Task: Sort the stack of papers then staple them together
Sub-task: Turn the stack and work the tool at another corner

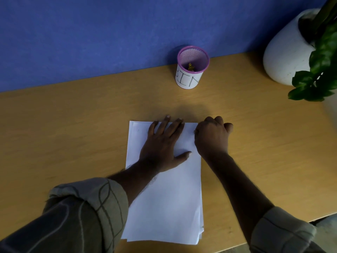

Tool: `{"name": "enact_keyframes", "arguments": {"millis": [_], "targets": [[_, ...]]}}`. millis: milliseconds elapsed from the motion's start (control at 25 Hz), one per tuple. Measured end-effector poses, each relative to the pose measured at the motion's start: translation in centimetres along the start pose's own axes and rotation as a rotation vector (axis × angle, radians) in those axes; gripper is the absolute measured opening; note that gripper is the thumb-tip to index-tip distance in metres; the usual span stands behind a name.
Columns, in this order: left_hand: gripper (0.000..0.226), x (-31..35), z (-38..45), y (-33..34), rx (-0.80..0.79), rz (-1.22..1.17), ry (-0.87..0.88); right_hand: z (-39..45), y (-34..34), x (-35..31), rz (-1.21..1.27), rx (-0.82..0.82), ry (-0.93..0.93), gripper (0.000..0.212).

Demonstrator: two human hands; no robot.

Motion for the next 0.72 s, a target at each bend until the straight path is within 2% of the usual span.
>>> {"name": "enact_keyframes", "arguments": {"millis": [200, 440, 560, 720], "targets": [[0.088, -0.1, 0.0, 0.0, 0.01, -0.009, -0.005, 0.7, 0.9, -0.6, -0.081, -0.073, -0.03, 0.016], [0.089, -0.1, 0.0, 0.2, -0.002, -0.004, -0.009, 0.4, 1.3, -0.4, -0.041, -0.094, -0.065, 0.021], [0.09, -0.1, 0.0, 0.3, -0.005, -0.008, -0.01, 0.6, -0.6, -0.1, 0.097, -0.022, -0.059, 0.02], [0.089, -0.2, 0.0, 0.0, -0.016, -0.011, -0.012, 2.9, -5.2, 0.6, 0.462, 0.096, -0.051, 0.012]]}}
Point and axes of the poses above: each hand's wrist, its own z-axis towards the middle knuckle, its own y-axis out of the palm, x = y × z, the point moved 9 cm from there along z, towards the middle knuckle
